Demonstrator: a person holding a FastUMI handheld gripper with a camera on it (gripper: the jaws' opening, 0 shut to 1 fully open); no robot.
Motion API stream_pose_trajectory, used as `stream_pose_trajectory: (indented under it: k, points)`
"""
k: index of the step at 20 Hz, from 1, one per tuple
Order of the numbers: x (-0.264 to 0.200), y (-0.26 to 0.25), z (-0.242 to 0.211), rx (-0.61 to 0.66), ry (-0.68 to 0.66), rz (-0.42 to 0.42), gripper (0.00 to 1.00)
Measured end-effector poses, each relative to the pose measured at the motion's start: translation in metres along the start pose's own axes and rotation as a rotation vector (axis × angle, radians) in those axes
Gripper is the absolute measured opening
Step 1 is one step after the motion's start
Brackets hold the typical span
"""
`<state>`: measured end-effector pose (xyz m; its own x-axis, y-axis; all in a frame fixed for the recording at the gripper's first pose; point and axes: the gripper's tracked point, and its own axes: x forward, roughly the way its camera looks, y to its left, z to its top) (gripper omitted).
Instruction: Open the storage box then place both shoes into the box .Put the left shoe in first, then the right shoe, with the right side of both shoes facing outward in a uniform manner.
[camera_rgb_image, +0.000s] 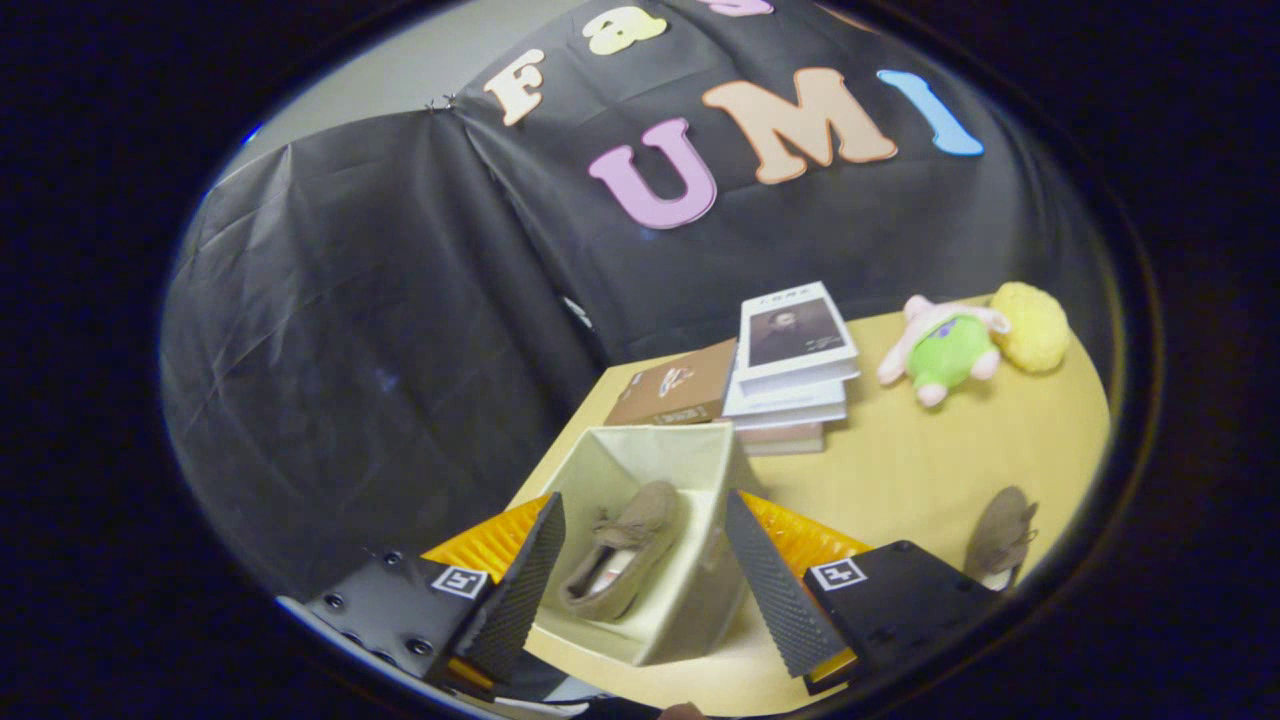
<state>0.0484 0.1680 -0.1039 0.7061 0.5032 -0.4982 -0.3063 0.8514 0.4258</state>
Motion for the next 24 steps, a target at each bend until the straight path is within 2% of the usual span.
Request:
stream_pose_trajectory:
  k: [7, 15, 19, 24]
  points:
    - [-0.061, -0.116, 0.02, -0.058, -0.04, -0.176, 1.0]
    - [-0.113, -0.23, -0.013, -0.146, 0.018, -0.357, 1.0]
    - [-0.114, -0.265, -0.042, -0.187, 0.09, -0.385, 1.0]
    - [-0.11, -0.299, -0.086, -0.185, 0.21, -0.374, 1.0]
